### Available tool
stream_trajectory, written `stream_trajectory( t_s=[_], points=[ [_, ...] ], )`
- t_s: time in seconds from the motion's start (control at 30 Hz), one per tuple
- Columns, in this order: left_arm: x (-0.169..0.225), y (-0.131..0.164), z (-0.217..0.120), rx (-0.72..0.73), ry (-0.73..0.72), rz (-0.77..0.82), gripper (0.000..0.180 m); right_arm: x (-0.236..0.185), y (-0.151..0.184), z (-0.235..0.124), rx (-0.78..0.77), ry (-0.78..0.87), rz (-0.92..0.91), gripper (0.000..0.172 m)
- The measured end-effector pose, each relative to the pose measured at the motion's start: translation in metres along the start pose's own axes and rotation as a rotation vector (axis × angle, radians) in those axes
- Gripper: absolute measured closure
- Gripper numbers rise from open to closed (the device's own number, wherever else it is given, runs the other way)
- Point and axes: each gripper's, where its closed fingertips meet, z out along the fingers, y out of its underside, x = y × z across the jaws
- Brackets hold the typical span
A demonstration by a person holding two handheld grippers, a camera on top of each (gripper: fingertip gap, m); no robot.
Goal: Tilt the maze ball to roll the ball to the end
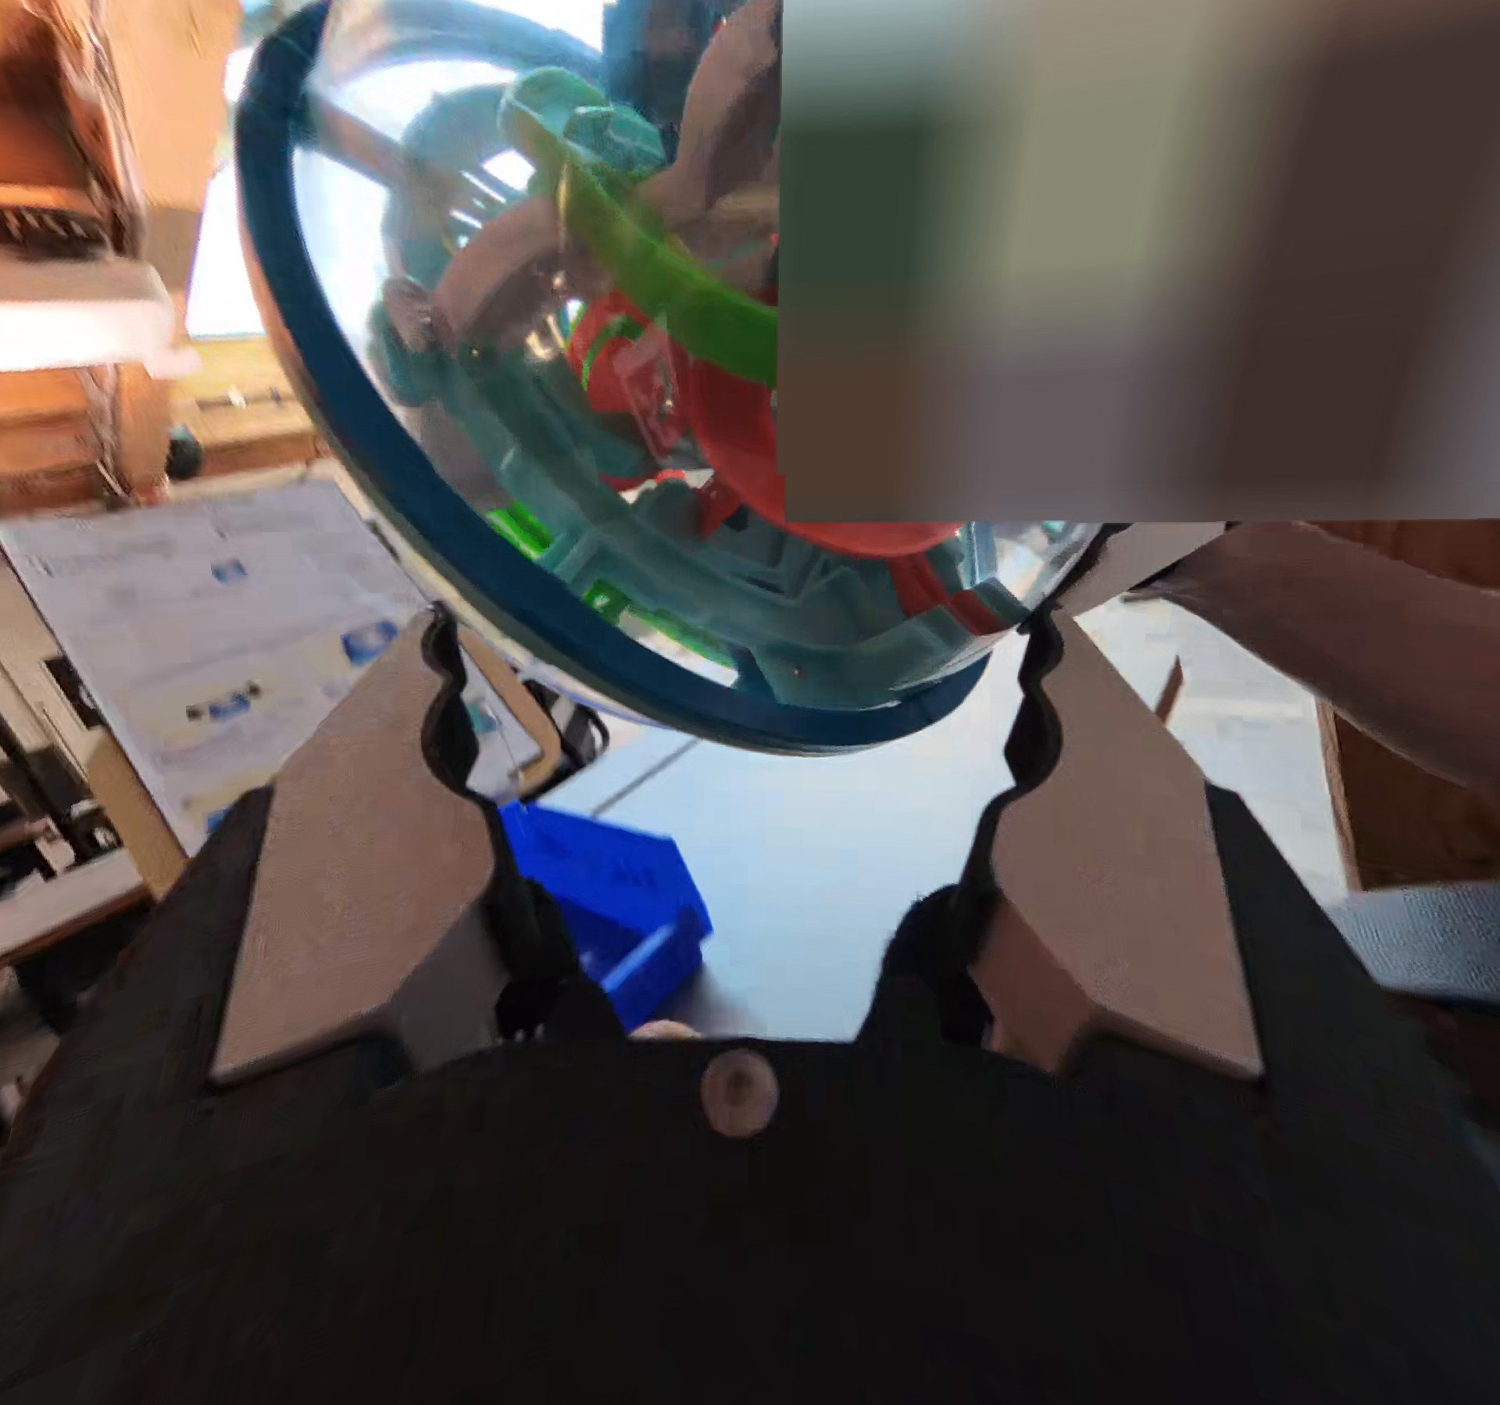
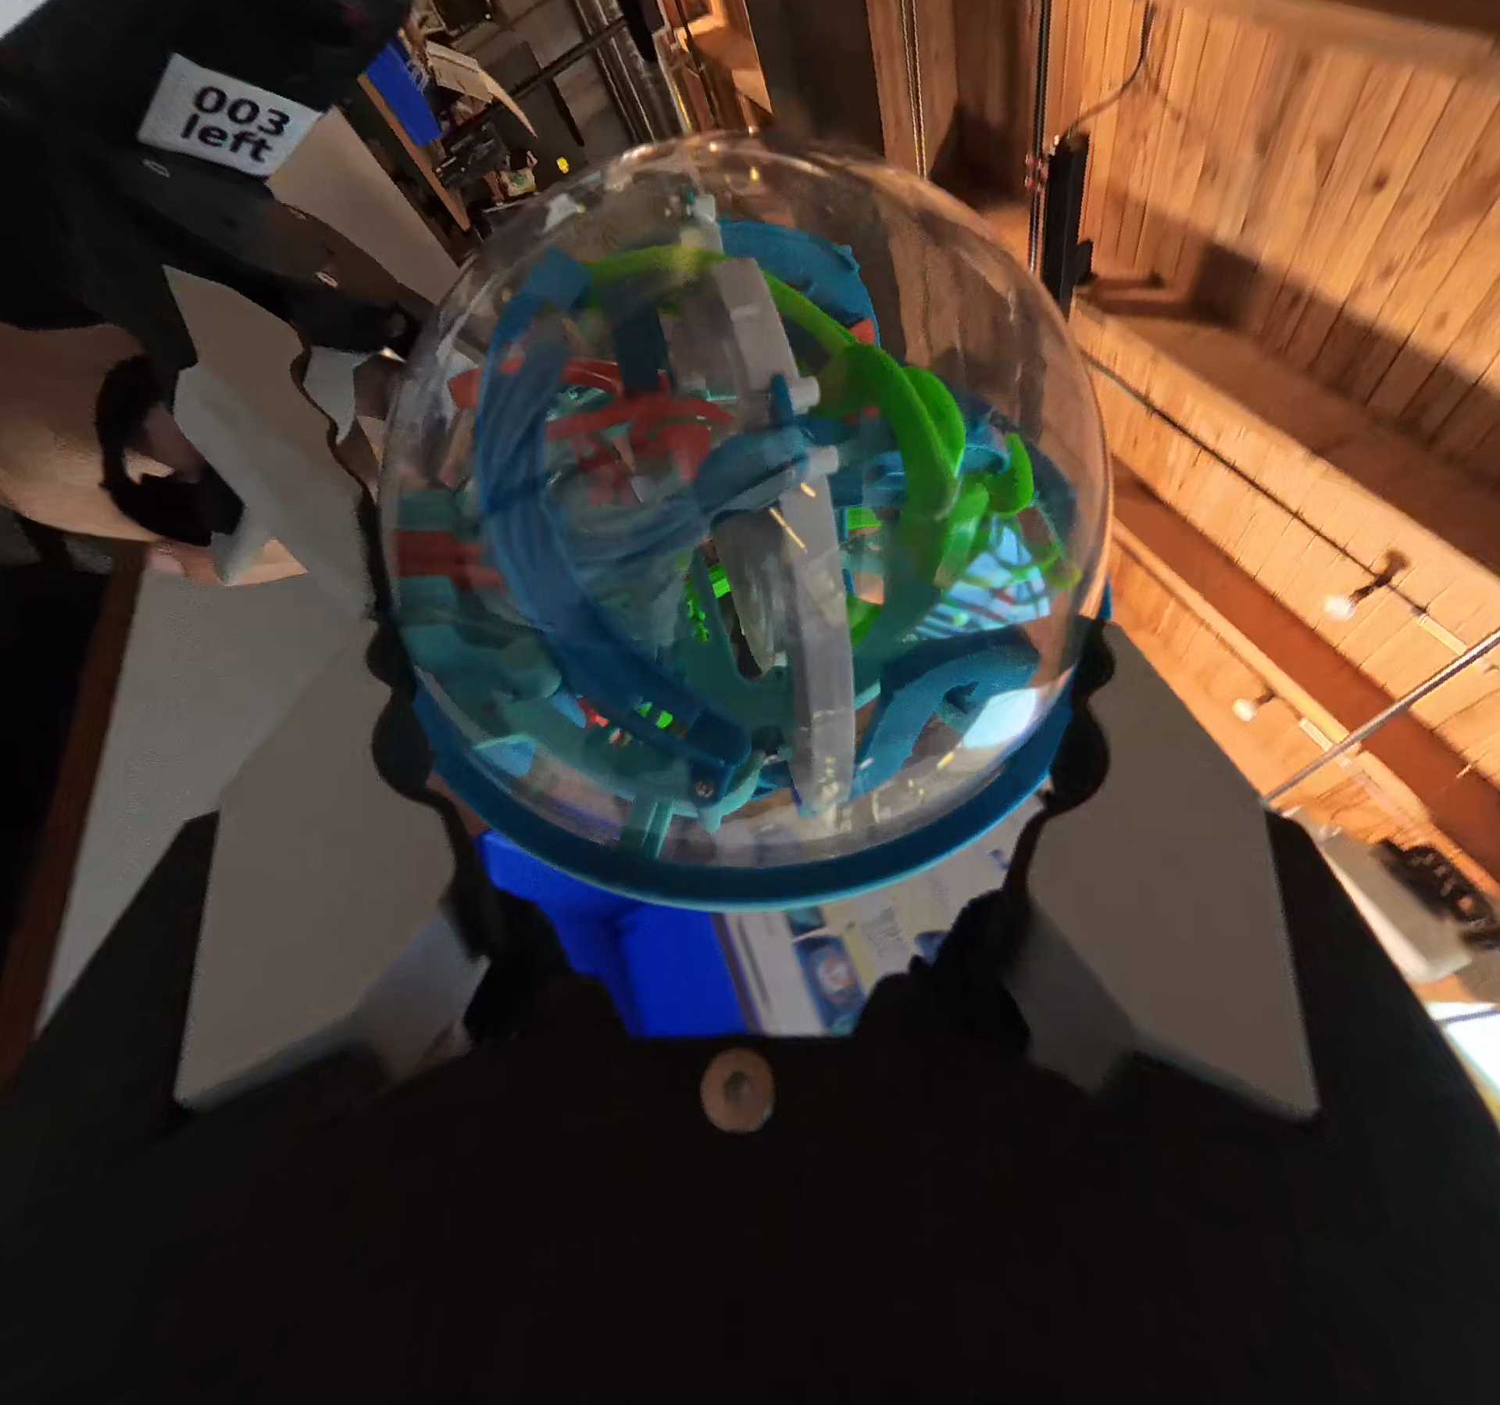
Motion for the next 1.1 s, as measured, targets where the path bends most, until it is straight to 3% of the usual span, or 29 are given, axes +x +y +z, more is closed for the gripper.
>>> stream_trajectory(
  t_s=[0.17, 0.37, 0.47, 0.7, 0.83, 0.97, 1.1],
  points=[
    [-0.003, -0.092, -0.005, 0.237, -0.059, 0.098, 0.048, 0.052, -0.092, 0.007, 0.03, -0.052, -0.297, 0.018],
    [0.004, -0.15, -0.038, 0.392, -0.105, 0.153, 0.048, 0.059, -0.167, 0.016, 0.046, -0.091, -0.482, 0.018],
    [0.005, -0.165, -0.056, 0.431, -0.119, 0.192, 0.048, 0.051, -0.191, 0.021, 0.035, -0.087, -0.549, 0.018],
    [0.003, -0.189, -0.094, 0.496, -0.286, 0.495, 0.048, 0.031, -0.234, 0.026, 0.133, 0.048, -0.838, 0.019],
    [-0.003, -0.189, -0.094, 0.443, -0.194, 0.406, 0.049, 0.032, -0.234, 0.035, 0.135, 0.034, -0.756, 0.019],
    [-0.006, -0.19, -0.094, 0.389, -0.09, 0.262, 0.049, 0.038, -0.232, 0.043, 0.149, -0.02, -0.544, 0.019],
    [-0.007, -0.192, -0.102, 0.424, -0.175, 0.412, 0.05, 0.033, -0.235, 0.043, 0.192, 0.014, -0.597, 0.019]
  ],
)
